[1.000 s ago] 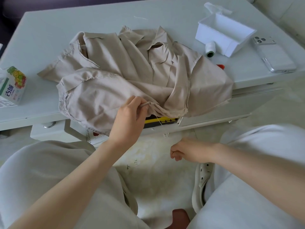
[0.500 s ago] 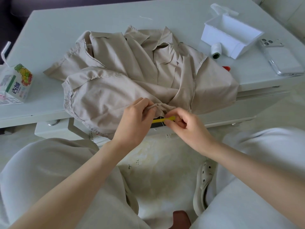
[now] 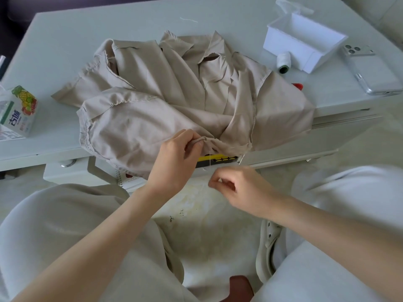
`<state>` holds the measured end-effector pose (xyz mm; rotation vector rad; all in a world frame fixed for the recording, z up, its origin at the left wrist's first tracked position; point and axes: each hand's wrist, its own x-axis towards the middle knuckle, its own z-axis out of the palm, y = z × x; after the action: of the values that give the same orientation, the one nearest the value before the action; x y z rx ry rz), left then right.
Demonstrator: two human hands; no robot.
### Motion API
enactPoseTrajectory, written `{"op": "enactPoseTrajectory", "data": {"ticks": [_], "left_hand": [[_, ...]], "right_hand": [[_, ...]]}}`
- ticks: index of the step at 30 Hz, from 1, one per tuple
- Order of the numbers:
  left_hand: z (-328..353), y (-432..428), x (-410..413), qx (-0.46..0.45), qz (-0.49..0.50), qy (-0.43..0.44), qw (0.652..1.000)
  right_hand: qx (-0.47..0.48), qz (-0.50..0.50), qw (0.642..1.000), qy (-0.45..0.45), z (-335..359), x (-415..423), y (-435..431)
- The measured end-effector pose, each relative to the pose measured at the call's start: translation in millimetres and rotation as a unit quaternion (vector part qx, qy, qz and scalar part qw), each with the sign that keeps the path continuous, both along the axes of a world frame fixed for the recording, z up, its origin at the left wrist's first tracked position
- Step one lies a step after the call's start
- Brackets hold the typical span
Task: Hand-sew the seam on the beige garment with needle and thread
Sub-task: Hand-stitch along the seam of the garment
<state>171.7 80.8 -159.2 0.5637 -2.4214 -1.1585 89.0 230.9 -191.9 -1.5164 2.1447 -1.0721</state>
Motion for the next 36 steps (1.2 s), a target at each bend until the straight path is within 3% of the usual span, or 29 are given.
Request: {"op": "enactPoseTrajectory", "data": {"ticks": [7,11,18,20,22,24,26,28,30,32,36], "left_hand": [[1.8,-0.9,-0.2,0.008,0.001,-0.002,1.000],[2.6,-1.9,0.0,0.010,-0.001,0.002,1.000],[3.8,-1.8,1.4,0.015,-0.001,0.016,1.000],[3.3,-1.1,2.1,0.006,-0.002,0.016,1.000],[2.9,-1.4,2.1,0.007,-0.002,0.017,1.000],[3.1,-2.0,2.3,0.012,0.000,0.015,1.000],[2.8,-2.4,2.9,0.008,-0.003,0.009,1.000],[2.2,-2.4,3.1,0.003,-0.006,0.005,1.000],[1.7,-2.1,2.7,0.004,-0.005,0.006,1.000],[1.2,-1.6,2.9,0.008,-0.007,0.007,1.000],[1.3,0.5,5.4,0.020,-0.022,0.002,1.000]], "right_hand": [[0.106,0.194,0.958,0.181,-27.6,8.9,15.2],[0.187,0.256,0.925,0.211,-34.6,7.4,17.5],[0.405,0.306,0.820,0.265,-42.3,4.3,16.7],[0.432,0.295,0.812,0.259,-45.1,0.9,15.5],[0.422,0.265,0.828,0.257,-42.4,-1.8,12.2],[0.374,0.207,0.874,0.229,-33.5,-5.7,9.0],[0.238,0.132,0.943,0.193,-23.0,-7.5,6.9],[0.065,0.077,0.977,0.187,-11.3,-8.5,5.1],[-0.038,0.016,0.987,0.157,-1.1,-12.1,4.2],[-0.070,-0.042,0.986,0.145,6.4,-19.5,0.8],[-0.016,-0.096,0.985,0.144,3.2,-41.2,0.6]]}}
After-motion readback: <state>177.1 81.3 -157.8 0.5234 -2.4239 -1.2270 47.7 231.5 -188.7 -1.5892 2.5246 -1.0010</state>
